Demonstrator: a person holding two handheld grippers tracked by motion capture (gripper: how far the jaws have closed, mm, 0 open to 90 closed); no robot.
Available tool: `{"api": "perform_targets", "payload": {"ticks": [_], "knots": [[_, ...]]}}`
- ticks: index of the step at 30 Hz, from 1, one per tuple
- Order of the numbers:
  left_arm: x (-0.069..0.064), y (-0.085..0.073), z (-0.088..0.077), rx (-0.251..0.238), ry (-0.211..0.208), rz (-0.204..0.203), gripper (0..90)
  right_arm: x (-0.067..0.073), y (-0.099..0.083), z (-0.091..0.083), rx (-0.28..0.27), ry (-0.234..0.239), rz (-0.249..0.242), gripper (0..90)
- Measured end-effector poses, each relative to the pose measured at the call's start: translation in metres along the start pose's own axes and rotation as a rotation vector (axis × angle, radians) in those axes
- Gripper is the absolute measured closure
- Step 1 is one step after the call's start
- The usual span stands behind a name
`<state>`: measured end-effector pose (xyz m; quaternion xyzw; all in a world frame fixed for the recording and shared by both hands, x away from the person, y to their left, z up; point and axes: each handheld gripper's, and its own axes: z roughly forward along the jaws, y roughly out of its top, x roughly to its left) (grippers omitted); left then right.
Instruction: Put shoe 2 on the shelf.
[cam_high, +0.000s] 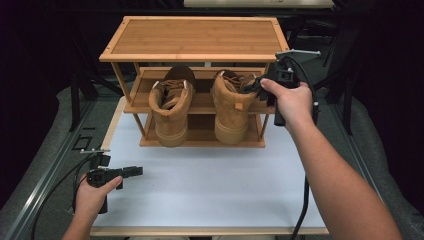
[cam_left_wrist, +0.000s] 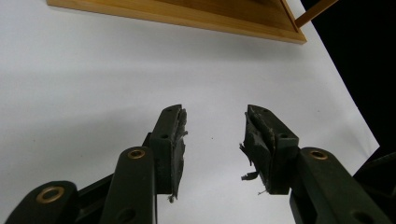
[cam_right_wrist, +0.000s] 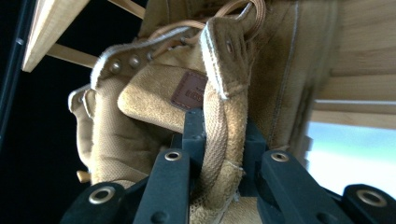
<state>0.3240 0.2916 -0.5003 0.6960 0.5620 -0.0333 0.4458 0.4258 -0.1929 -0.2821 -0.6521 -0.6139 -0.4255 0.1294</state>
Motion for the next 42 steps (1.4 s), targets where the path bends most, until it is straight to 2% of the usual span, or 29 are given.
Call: {"api": "perform_targets", "payload": {"ticks": [1, 4, 7, 10, 12, 16, 18, 22, 27, 31, 33, 35, 38, 42], "knots": [[0.0, 0.0, 0.0, 0.0, 0.001, 0.0, 57.2, 0.001, -0.002, 0.003, -0.001, 0.008, -0.006, 78.3], [0.0, -0.001, 0.0, -0.003, 0.002, 0.002, 57.1, 0.005, -0.008, 0.009, -0.023, -0.023, -0.041, 77.9], [-0.001, -0.001, 0.001, -0.002, 0.004, 0.003, 57.1, 0.003, -0.014, 0.011, -0.035, -0.02, -0.049, 77.0], [-0.002, 0.0, 0.001, 0.0, 0.004, 0.005, 57.1, -0.001, -0.019, 0.012, -0.026, 0.0, -0.046, 72.5], [-0.003, 0.001, 0.001, -0.002, 0.006, 0.007, 57.1, -0.004, -0.023, 0.014, -0.035, 0.015, -0.061, 68.9], [-0.007, 0.008, 0.002, -0.004, 0.012, 0.027, 57.0, -0.006, -0.031, 0.015, -0.029, 0.038, -0.068, 59.8], [-0.011, 0.015, 0.004, -0.007, 0.02, 0.043, 56.6, -0.007, -0.032, 0.014, -0.024, 0.047, -0.064, 57.3], [-0.022, 0.03, 0.003, -0.005, 0.01, 0.076, 56.3, -0.007, -0.032, 0.012, -0.033, 0.044, -0.065, 54.1], [-0.032, 0.052, -0.005, -0.052, 0.029, 0.127, 55.6, -0.005, -0.03, 0.007, -0.044, 0.032, -0.079, 53.0], [-0.039, 0.071, -0.009, -0.091, 0.034, 0.136, 55.7, -0.001, -0.028, 0.002, -0.047, 0.017, -0.093, 52.8], [-0.044, 0.08, -0.011, -0.113, 0.043, 0.138, 57.7, -0.001, -0.027, 0.0, -0.053, 0.018, -0.097, 52.6], [-0.051, 0.089, -0.011, -0.139, 0.071, 0.164, 60.2, 0.0, -0.025, -0.001, -0.046, 0.021, -0.095, 52.1], [-0.061, 0.102, -0.008, -0.16, 0.057, 0.178, 62.5, -0.001, -0.026, -0.002, -0.04, 0.019, -0.105, 51.6], [-0.071, 0.117, -0.002, -0.176, 0.087, 0.215, 67.1, 0.0, -0.027, -0.006, -0.052, 0.015, -0.117, 51.1]]}}
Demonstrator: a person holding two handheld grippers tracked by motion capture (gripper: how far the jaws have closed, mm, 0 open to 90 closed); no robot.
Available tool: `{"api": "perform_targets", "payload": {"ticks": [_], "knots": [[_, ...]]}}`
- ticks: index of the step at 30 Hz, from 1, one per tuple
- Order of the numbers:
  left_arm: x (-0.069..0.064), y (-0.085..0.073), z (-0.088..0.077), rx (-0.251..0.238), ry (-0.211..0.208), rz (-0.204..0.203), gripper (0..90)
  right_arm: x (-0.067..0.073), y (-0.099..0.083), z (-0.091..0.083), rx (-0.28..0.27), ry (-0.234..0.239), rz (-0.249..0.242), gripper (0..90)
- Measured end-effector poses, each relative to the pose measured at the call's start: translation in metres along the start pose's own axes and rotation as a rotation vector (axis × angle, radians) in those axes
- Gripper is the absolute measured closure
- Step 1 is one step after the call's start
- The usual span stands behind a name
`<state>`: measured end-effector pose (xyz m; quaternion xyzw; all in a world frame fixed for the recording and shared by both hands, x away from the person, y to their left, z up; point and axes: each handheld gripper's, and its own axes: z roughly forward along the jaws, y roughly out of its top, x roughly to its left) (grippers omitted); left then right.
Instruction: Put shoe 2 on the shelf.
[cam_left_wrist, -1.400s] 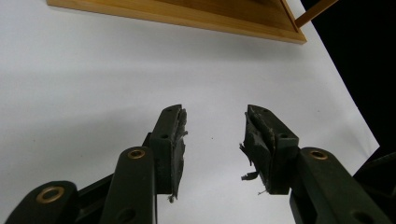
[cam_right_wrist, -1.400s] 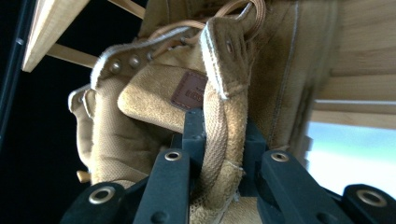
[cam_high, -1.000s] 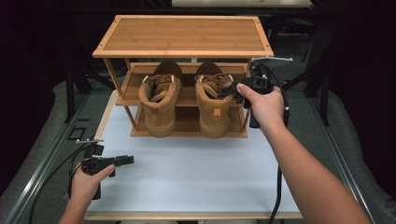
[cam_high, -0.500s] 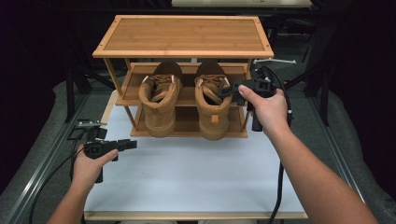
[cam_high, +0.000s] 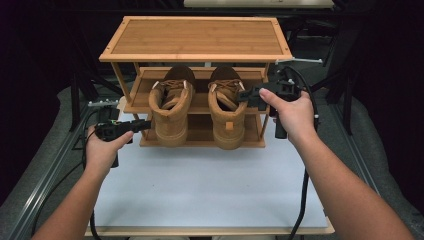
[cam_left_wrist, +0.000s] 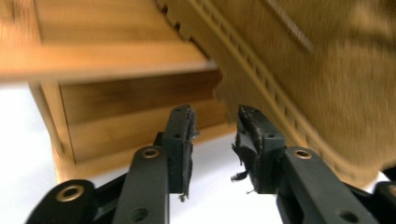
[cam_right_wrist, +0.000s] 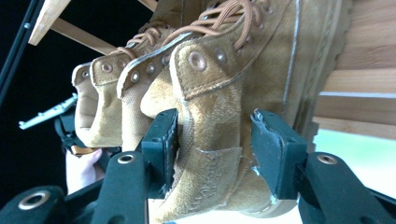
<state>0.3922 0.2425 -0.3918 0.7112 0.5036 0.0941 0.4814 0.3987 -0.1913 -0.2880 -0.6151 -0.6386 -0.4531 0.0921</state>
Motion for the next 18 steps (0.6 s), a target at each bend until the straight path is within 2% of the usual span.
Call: {"api": "perform_targets", "payload": {"ticks": [2, 5, 11, 14, 18], "knots": [[-0.001, 0.006, 0.004, -0.021, 0.01, -0.006, 70.5, 0.0, 0.0, -0.002, -0.002, -0.01, -0.012, 50.8], [0.001, 0.012, 0.011, -0.036, 0.012, -0.03, 74.0, 0.002, 0.0, -0.007, -0.012, 0.001, -0.021, 49.9], [0.003, 0.016, 0.02, -0.024, 0.016, -0.039, 80.8, 0.002, 0.0, -0.023, -0.046, 0.019, -0.037, 50.0], [0.004, 0.018, 0.021, -0.011, 0.009, -0.034, 83.9, -0.003, 0.0, -0.031, -0.06, 0.017, -0.035, 51.8], [0.004, 0.023, 0.023, -0.006, -0.001, -0.028, 86.5, -0.017, -0.006, -0.032, -0.106, -0.021, -0.062, 58.1]]}}
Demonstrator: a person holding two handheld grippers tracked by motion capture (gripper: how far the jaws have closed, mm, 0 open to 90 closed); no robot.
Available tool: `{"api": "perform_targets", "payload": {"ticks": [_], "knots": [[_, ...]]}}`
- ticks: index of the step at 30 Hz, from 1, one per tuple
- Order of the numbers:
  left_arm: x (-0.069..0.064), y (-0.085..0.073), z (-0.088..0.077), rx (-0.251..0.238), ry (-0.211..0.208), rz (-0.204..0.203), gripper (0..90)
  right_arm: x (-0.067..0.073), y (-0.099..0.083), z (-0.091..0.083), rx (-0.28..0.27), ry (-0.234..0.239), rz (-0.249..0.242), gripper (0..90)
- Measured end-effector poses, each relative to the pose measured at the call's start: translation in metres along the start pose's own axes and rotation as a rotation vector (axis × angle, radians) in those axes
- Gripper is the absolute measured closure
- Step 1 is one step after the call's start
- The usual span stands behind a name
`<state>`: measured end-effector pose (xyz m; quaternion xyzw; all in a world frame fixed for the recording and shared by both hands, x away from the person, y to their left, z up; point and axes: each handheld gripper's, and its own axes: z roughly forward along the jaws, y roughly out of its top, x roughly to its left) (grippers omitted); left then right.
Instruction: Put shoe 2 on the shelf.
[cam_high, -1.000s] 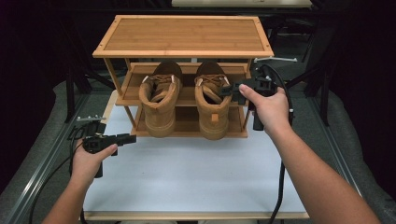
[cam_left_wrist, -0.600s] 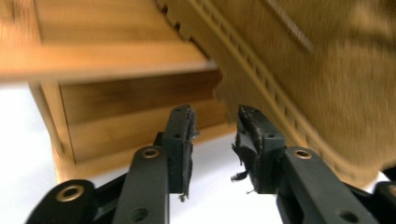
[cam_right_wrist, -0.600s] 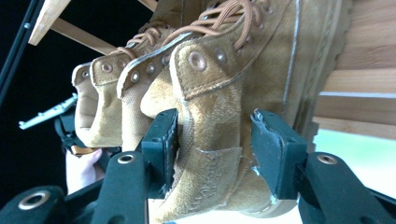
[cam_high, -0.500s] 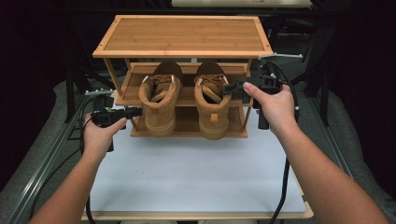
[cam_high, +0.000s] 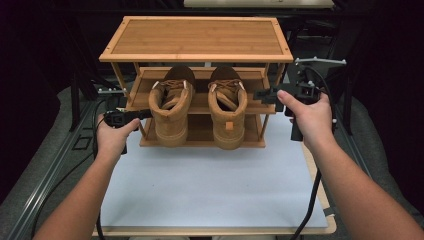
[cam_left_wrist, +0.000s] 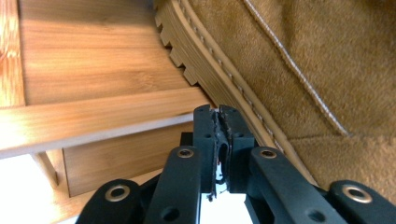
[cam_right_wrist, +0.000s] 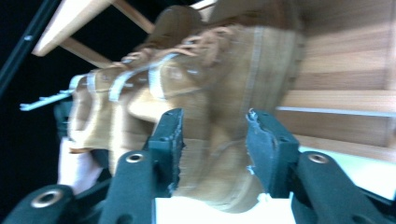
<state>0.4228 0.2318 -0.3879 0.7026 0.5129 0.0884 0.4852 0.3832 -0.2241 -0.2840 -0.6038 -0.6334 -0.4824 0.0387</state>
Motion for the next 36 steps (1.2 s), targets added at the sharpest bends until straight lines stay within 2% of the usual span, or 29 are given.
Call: {"api": "perform_targets", "payload": {"ticks": [3, 6, 10, 12, 13, 17, 19, 22, 24, 26, 31, 36], "knots": [[0.0, 0.003, 0.002, 0.0, -0.003, 0.002, 88.0, -0.019, -0.007, 0.012, 0.02, -0.018, 0.025, 64.2], [-0.001, 0.005, 0.007, 0.003, -0.008, 0.001, 89.4, -0.037, -0.013, 0.032, 0.054, -0.034, 0.054, 71.2], [-0.001, 0.007, 0.014, 0.01, -0.002, 0.027, 89.8, -0.052, -0.02, 0.06, 0.048, -0.052, 0.048, 82.6], [-0.001, 0.006, 0.017, 0.008, 0.007, 0.024, 89.8, -0.056, -0.022, 0.071, 0.037, -0.054, 0.04, 85.8], [0.0, 0.006, 0.017, 0.007, 0.009, 0.02, 89.9, -0.058, -0.024, 0.076, 0.021, -0.062, 0.018, 87.5], [0.001, 0.007, 0.018, 0.007, -0.001, 0.007, 90.0, -0.063, -0.026, 0.088, -0.021, -0.057, 0.013, 90.0], [0.002, 0.007, 0.019, 0.006, -0.01, -0.007, 90.0, -0.065, -0.026, 0.093, -0.022, -0.025, 0.029, 90.0], [0.003, 0.008, 0.019, 0.007, -0.02, -0.028, 90.0, -0.066, -0.025, 0.097, -0.018, -0.04, 0.04, 90.0], [0.003, 0.008, 0.02, 0.001, -0.015, -0.026, 90.0, -0.069, -0.025, 0.099, -0.02, -0.027, 0.063, 90.0], [0.004, 0.008, 0.021, 0.003, -0.019, -0.044, 90.0, -0.07, -0.025, 0.1, -0.033, -0.022, 0.069, 90.0], [-0.001, 0.011, 0.024, 0.007, 0.001, -0.021, 90.0, -0.072, -0.026, 0.104, -0.053, -0.002, 0.125, 90.0], [-0.01, 0.011, 0.034, 0.003, -0.041, -0.009, 90.0, -0.067, -0.028, 0.116, -0.048, 0.038, 0.139, 90.0]]}}
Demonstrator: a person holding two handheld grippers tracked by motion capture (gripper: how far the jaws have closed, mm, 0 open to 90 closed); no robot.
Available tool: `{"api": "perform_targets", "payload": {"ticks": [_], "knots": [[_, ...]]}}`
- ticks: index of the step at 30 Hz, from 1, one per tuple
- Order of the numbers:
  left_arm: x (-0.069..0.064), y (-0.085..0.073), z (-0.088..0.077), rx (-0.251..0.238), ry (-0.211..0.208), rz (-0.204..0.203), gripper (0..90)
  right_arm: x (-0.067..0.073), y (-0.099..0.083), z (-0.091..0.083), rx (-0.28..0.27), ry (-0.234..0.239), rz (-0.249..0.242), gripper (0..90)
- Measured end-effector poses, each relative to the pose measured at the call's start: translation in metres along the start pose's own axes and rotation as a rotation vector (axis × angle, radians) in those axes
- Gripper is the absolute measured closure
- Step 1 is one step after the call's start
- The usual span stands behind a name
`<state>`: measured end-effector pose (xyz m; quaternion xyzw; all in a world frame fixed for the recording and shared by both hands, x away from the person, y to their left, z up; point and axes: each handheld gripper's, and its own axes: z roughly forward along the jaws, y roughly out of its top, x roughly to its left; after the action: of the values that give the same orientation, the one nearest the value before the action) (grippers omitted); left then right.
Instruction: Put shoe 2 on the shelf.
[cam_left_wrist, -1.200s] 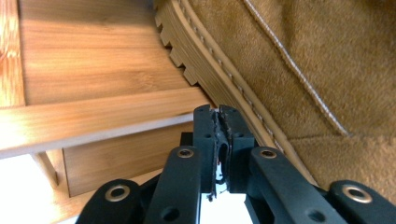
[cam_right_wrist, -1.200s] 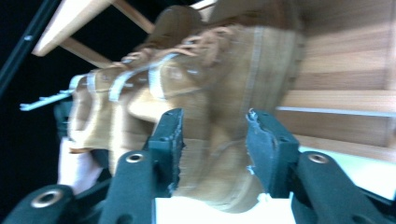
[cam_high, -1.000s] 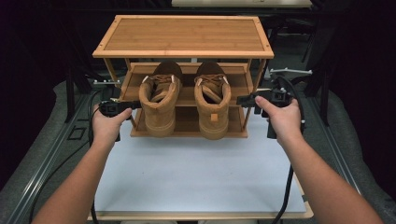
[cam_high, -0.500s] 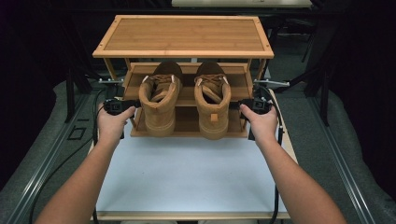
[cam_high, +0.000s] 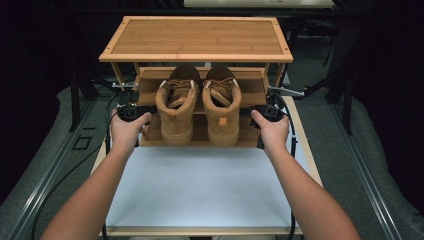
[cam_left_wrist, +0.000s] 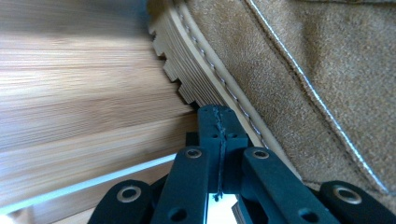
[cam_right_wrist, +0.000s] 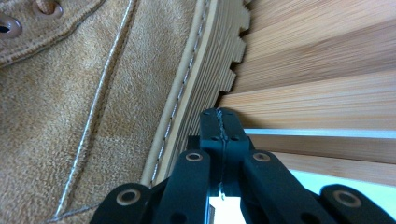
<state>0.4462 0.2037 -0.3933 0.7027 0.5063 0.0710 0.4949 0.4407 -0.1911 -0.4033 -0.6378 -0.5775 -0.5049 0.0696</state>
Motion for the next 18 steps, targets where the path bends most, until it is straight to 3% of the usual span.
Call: {"api": "perform_targets", "payload": {"ticks": [3, 4, 6, 10, 13, 18], "knots": [[-0.005, 0.002, 0.004, 0.016, 0.003, -0.019, 90.0, 0.008, -0.004, 0.01, 0.009, 0.02, -0.009, 90.0], [-0.006, 0.002, 0.005, 0.002, 0.021, -0.011, 90.0, 0.01, -0.005, 0.011, -0.001, 0.009, -0.018, 90.0], [-0.006, 0.003, 0.006, -0.013, 0.017, -0.024, 90.0, 0.014, -0.004, 0.012, -0.006, -0.02, -0.014, 90.0], [-0.003, 0.003, 0.007, -0.003, 0.024, -0.025, 90.0, 0.013, -0.005, 0.012, -0.003, -0.002, -0.01, 90.0], [-0.002, 0.002, 0.007, -0.011, 0.004, -0.046, 90.0, 0.013, -0.005, 0.012, 0.001, -0.026, -0.026, 90.0], [-0.004, 0.002, 0.006, -0.002, 0.019, -0.03, 90.0, 0.013, -0.005, 0.012, 0.003, -0.009, -0.018, 90.0]]}}
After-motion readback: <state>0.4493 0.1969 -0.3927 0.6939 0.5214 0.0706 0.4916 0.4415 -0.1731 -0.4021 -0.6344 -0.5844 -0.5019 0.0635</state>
